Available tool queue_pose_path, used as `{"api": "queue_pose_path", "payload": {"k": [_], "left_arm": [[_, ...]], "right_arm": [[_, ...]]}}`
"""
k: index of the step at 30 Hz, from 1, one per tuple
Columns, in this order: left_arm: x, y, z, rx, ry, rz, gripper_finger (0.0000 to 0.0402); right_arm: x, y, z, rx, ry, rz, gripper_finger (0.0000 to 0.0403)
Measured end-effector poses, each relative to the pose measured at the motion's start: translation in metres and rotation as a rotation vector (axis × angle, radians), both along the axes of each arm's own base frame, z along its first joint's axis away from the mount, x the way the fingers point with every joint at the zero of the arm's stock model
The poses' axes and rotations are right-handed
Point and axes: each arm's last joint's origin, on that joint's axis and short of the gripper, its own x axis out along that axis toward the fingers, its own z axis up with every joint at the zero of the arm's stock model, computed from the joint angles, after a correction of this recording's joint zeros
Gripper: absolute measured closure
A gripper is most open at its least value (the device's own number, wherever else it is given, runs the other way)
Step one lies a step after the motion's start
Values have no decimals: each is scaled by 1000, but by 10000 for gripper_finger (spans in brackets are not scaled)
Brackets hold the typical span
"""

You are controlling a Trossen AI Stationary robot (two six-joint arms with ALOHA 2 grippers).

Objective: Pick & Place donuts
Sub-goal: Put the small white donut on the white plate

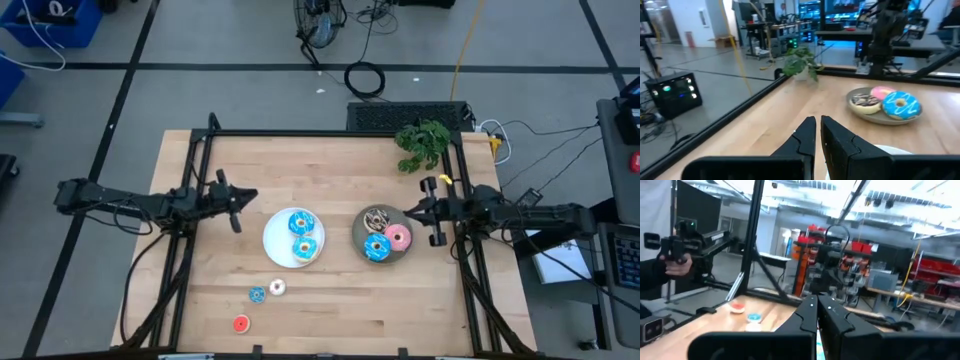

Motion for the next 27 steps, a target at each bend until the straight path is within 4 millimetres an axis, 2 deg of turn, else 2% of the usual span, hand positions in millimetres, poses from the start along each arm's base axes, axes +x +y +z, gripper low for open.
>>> {"api": "queue_pose_path", "payload": {"k": [8, 11, 14, 17, 19, 21, 27], "left_arm": [[0, 0, -5, -45, 39, 1, 366], [1, -3, -12, -47, 166, -80, 366], [6, -8, -10, -67, 277, -121, 366], [15, -17, 15, -55, 334, -187, 366], [20, -23, 34, -67, 455, -207, 366], [25, -30, 55, -123, 577, -202, 366], [50, -65, 122, -263, 785, -162, 366]], "right_arm": [[-1, 0, 4, -12, -49, -3, 403], [0, 0, 4, -22, -43, -7, 403], [0, 0, 3, -14, -36, -4, 403], [0, 0, 3, -16, -32, -5, 403], [0, 0, 2, -17, -28, -4, 403], [0, 0, 2, -17, -24, -5, 403], [0, 0, 1, -29, -15, -7, 403]]}}
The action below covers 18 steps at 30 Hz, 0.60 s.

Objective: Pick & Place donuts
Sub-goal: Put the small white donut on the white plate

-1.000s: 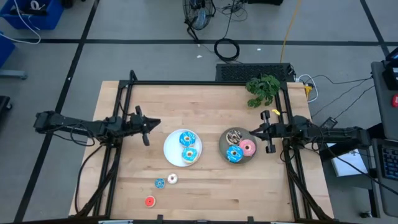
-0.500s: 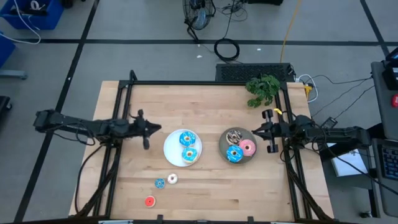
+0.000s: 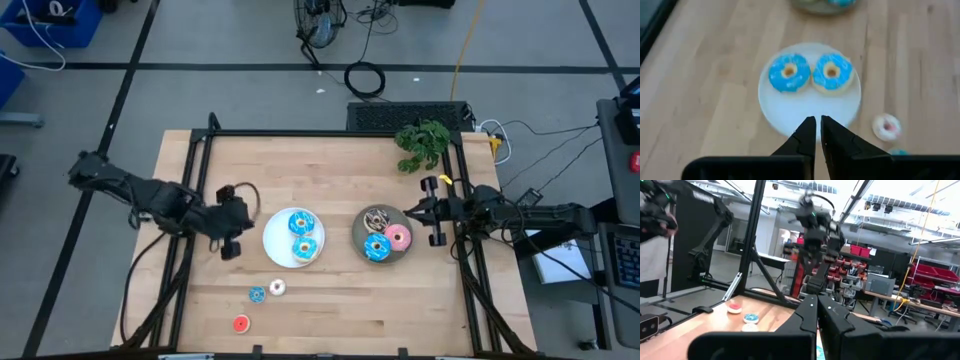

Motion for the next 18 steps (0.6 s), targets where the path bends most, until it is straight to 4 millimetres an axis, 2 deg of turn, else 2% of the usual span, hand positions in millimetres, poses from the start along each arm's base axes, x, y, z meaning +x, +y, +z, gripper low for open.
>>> {"api": "queue_pose_path", "payload": {"k": [3, 6, 10, 13, 18], "left_arm": [[9, -19, 23, -5, 133, 70, 366], [16, -36, 30, 7, 264, 160, 366], [22, -54, 19, 55, 382, 239, 366], [29, -59, 8, 81, 400, 271, 366], [48, -79, -21, 50, 428, 141, 354]], "right_arm": [[0, 0, -1, -4, 7, -1, 403], [0, 0, -1, -5, 5, -1, 403], [0, 1, 0, -15, 3, 22, 403], [0, 1, 0, -25, -2, 44, 403], [0, 2, 1, -25, -9, 46, 403]]}}
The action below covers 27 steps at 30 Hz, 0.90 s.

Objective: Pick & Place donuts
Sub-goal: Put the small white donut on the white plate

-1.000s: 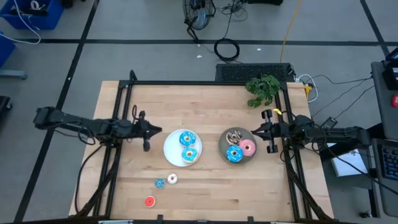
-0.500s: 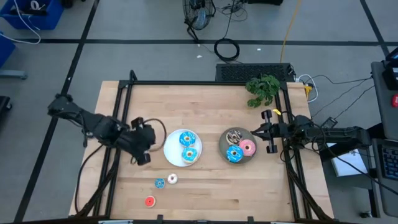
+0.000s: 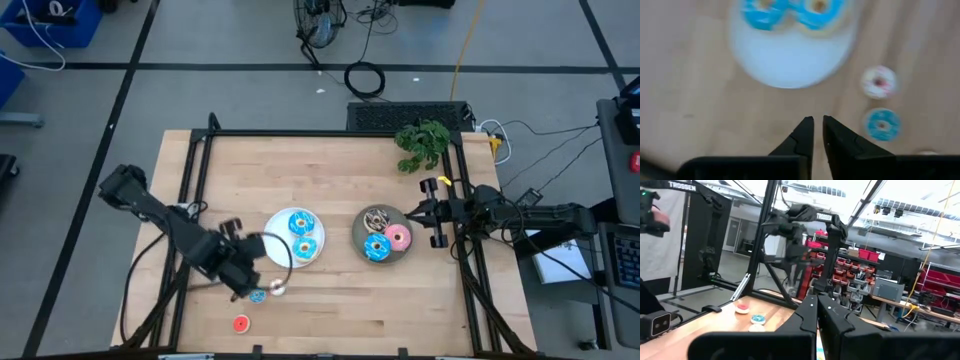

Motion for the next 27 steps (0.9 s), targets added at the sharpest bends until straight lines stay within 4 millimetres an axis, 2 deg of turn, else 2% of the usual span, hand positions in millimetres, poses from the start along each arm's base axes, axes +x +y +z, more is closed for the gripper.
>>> {"api": "queue_pose_path", "payload": {"k": [6, 10, 13, 16, 19, 23, 27], "left_arm": [[18, -14, -36, -41, 71, -27, 266], [21, -18, -57, -5, 125, -12, 200], [20, -26, -75, -28, 148, -73, 172], [19, -34, -83, -61, 113, -133, 164], [28, -34, -81, -90, 55, -159, 163], [43, -26, -78, -135, -38, -82, 165], [58, -23, -88, -193, -42, -62, 181]], "right_arm": [[0, 0, 0, 0, 2, 0, 403], [0, 0, 0, 0, 4, 0, 403], [0, 0, -2, 2, 17, 0, 403], [0, 0, -2, 3, 20, 0, 403], [0, 0, -2, 3, 19, 0, 403], [0, 0, -2, 10, 20, 2, 403], [0, 0, -2, 14, 21, 3, 403]]}}
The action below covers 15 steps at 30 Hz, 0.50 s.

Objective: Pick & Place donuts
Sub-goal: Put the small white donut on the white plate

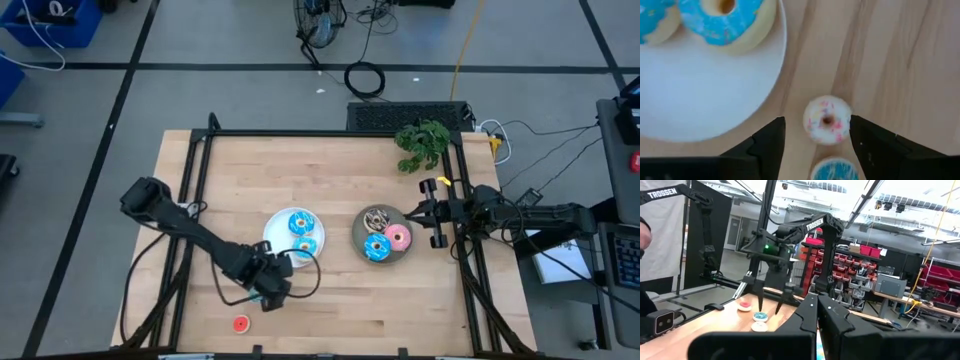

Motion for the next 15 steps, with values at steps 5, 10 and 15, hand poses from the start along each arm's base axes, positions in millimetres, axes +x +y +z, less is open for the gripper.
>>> {"api": "queue_pose_path", "payload": {"k": [5, 10, 15], "left_arm": [[7, 1, -20, -72, 102, 89, 210], [13, 11, -26, -116, 143, 231, 224], [14, 12, -26, -113, 143, 231, 215]], "right_arm": [[0, 0, 0, 0, 0, 0, 403], [0, 0, -1, 1, 9, 0, 403], [1, 0, -1, 1, 12, 1, 403]]}}
